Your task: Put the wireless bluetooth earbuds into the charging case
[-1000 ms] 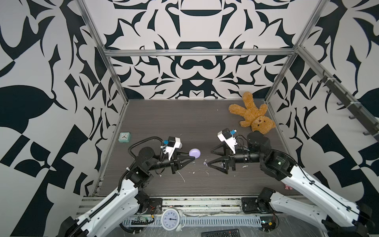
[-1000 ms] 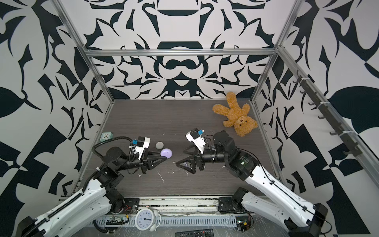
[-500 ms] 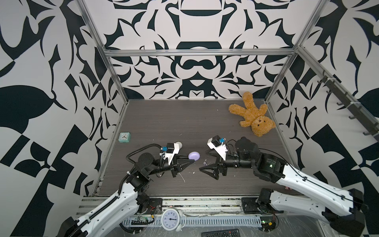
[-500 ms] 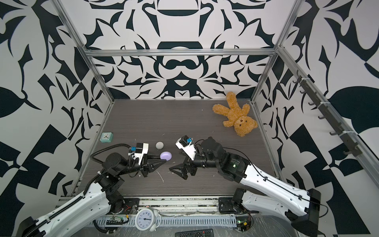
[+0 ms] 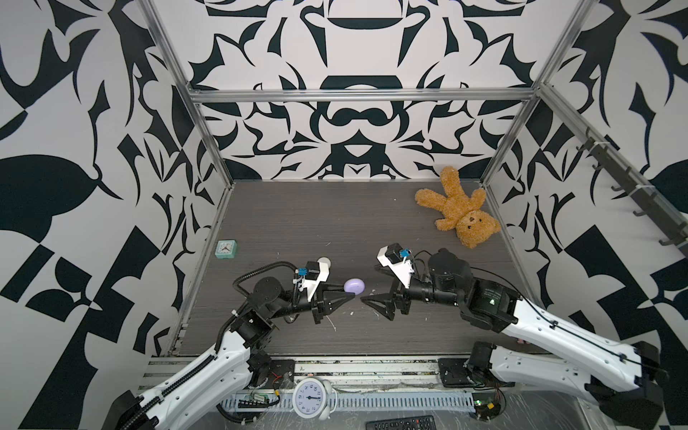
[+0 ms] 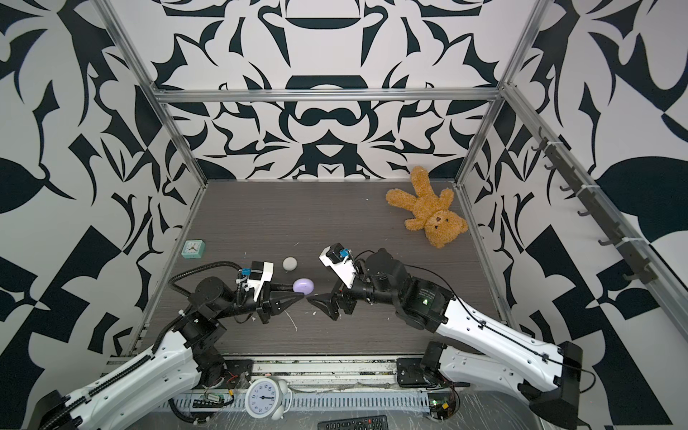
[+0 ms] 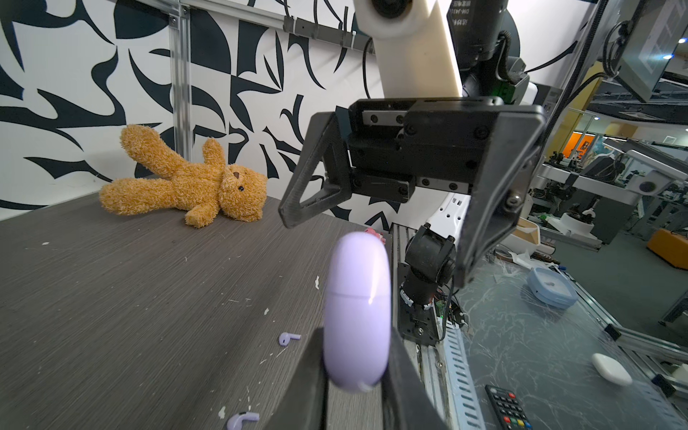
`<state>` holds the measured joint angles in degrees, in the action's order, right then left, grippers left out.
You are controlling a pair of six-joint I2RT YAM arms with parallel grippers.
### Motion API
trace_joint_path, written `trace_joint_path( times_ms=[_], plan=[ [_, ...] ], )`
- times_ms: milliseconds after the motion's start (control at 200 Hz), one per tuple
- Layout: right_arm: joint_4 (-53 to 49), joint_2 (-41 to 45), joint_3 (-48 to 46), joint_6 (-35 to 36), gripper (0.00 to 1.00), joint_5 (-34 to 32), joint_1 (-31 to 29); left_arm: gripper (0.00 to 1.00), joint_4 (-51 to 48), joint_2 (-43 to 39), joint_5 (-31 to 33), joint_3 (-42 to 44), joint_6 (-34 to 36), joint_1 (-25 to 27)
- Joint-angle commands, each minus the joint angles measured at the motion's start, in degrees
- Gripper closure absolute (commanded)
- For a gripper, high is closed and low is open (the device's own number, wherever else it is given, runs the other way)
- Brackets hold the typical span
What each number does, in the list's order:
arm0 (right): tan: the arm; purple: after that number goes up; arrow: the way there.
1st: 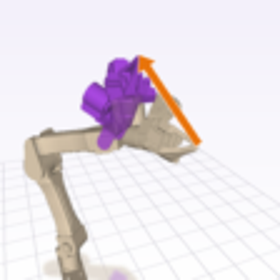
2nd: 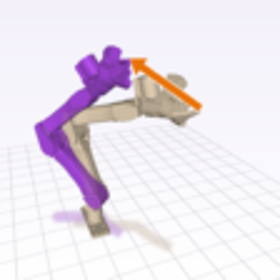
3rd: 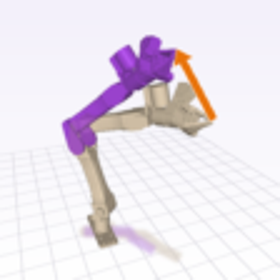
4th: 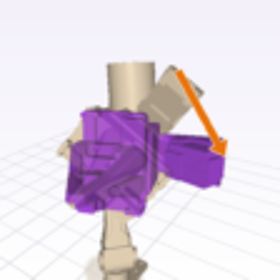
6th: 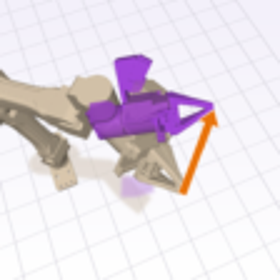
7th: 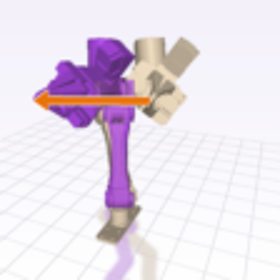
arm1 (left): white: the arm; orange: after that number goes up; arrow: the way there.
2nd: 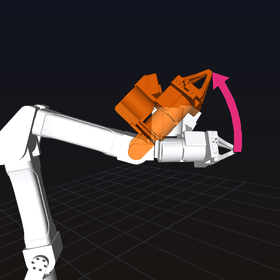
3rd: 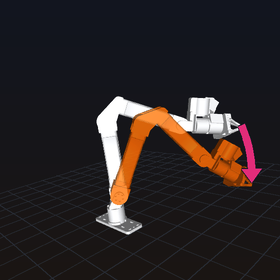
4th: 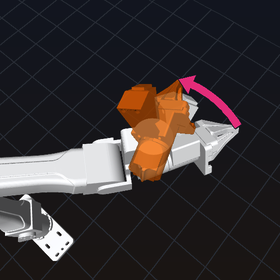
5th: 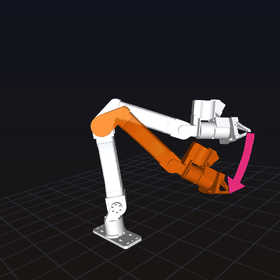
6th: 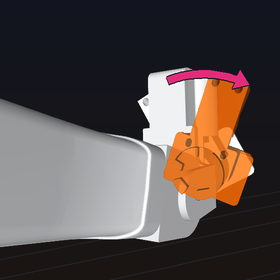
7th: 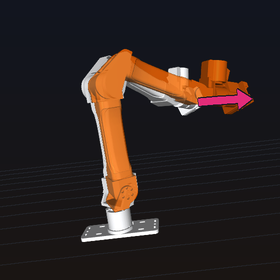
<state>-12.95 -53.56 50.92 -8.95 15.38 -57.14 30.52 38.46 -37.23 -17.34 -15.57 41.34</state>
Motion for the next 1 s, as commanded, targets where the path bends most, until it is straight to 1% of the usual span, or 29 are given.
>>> trace_joint_path(
  times_ms=[0,365,485,670,995],
  plan=[
    [3.3,-0.3,0.6,0.7,0.01,0.4,-0.3,1.0,-0.4,0.2,-1.5,-1.8,0.5,0.3],
    [3.6,-0.8,0.6,1.5,0.0,-6.9,-0.5,1.0,1.2,0.6,-4.5,-1.6,-0.7,0.5],
    [2.6,-1.8,1.1,1.8,0.0,-7.0,-0.4,1.0,2.1,0.5,-5.1,-1.4,-1.3,0.5],
    [3.2,-1.6,0.0,2.0,0.0,-5.0,-0.5,1.0,2.8,0.4,-5.4,-1.2,-1.8,0.5],
    [2.5,-1.1,0.7,1.2,0.0,-15.2,-0.5,1.0,3.1,0.6,-6.4,-1.1,-2.1,0.5]
  ],
)
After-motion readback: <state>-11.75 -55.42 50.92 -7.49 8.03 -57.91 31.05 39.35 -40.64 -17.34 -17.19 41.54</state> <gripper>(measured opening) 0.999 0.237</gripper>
